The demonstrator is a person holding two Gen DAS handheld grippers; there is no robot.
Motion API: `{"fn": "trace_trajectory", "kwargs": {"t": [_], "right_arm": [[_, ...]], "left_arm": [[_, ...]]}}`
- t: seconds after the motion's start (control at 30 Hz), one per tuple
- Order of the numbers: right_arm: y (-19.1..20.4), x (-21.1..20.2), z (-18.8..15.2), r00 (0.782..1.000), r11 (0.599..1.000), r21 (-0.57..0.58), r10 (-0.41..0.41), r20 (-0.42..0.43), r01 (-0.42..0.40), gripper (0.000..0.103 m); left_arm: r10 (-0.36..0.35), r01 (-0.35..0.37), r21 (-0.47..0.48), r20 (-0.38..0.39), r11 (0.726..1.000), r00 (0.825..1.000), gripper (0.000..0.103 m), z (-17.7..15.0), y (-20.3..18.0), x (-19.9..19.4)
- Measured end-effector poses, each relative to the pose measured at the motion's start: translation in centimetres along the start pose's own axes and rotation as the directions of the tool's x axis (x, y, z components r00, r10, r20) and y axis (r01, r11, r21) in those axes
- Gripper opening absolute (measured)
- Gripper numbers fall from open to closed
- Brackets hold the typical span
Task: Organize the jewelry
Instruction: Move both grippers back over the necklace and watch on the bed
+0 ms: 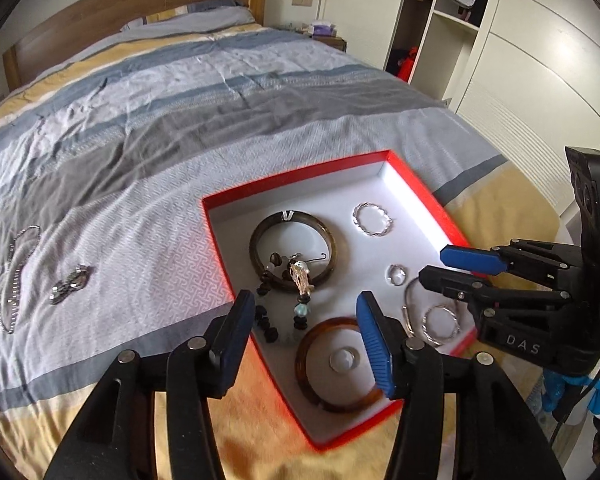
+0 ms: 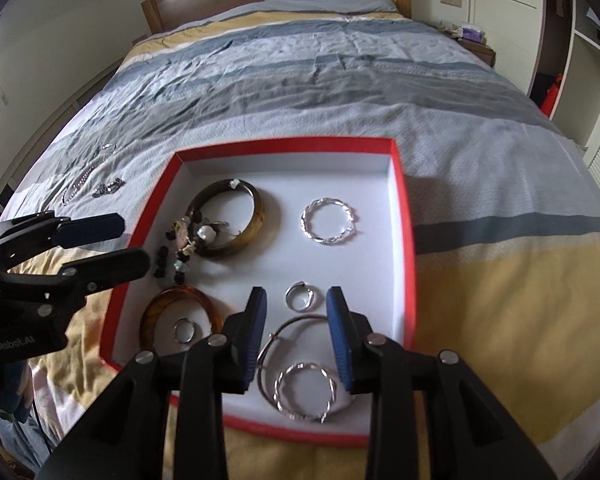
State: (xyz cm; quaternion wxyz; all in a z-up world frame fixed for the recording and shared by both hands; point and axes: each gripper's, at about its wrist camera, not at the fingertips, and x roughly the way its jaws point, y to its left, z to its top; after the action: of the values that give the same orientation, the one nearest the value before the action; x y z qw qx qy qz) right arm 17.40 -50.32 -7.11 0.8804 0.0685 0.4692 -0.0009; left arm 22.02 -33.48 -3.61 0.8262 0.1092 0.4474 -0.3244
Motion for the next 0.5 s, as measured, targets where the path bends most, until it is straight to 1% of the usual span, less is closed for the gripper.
{"fn": "trace_trajectory", "kwargs": {"t": [0.2, 0.5], "right_arm": [[0.7, -3.0, -0.6, 0.999, 1.0, 0.022, -0.011, 0.034, 0.01, 0.03], [3.9, -8.1, -2.3, 0.994, 1.0, 0.016, -0.011, 0.105, 0.009, 0.03]], "left_arm": [[0.023, -0.022, -0.021, 0.042, 1.0, 0.999, 0.056, -1.4, 0.6, -4.1], [0.087, -0.079, -0.07, 0.112, 0.994, 0.99, 0.058, -5.6, 2.5, -11.0]]}}
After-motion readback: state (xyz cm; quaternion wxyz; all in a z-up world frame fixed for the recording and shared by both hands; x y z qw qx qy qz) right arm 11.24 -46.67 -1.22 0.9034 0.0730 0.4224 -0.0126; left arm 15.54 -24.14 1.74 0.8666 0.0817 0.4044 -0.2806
